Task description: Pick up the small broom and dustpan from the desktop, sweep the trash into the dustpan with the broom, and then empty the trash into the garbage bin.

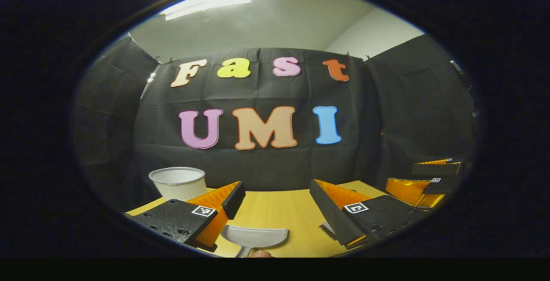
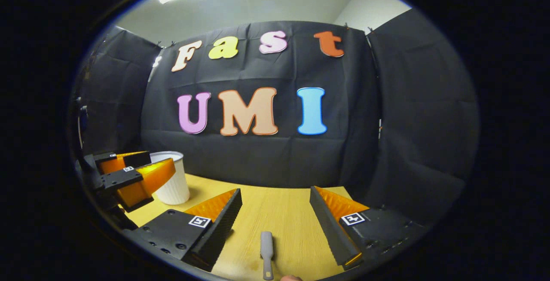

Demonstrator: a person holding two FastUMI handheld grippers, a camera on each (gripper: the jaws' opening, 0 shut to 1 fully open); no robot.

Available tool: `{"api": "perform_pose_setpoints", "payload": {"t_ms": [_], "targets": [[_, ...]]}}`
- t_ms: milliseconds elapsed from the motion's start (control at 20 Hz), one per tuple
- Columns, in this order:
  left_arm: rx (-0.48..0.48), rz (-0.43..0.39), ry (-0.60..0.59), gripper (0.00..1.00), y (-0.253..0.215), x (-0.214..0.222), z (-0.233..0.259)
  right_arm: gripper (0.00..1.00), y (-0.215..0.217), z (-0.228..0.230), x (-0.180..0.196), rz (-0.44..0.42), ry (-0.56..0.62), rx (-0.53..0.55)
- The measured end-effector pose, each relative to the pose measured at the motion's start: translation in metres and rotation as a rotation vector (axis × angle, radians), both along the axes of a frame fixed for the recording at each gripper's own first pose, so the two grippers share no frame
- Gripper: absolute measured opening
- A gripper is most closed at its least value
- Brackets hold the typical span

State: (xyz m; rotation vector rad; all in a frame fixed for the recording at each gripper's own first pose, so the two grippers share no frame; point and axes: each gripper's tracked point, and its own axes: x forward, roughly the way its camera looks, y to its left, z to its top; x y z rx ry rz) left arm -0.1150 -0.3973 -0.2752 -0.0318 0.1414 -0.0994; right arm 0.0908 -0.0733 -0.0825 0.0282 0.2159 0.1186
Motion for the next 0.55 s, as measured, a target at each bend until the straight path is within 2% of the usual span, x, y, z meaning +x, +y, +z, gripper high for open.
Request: {"api": "perform_pose_setpoints", "payload": {"t_ms": [200,550], "targets": [[-0.018,-0.042,-0.037,0.93,0.002,0.006,0.013,0.93,-0.025,0.013,-0.017,-0.099,-0.043,-0.015],[-0.024,-0.098,-0.037,0.93,-0.006,0.005,0.011,0.93,-0.023,0.010,-0.018,-0.119,-0.018,-0.001]]}}
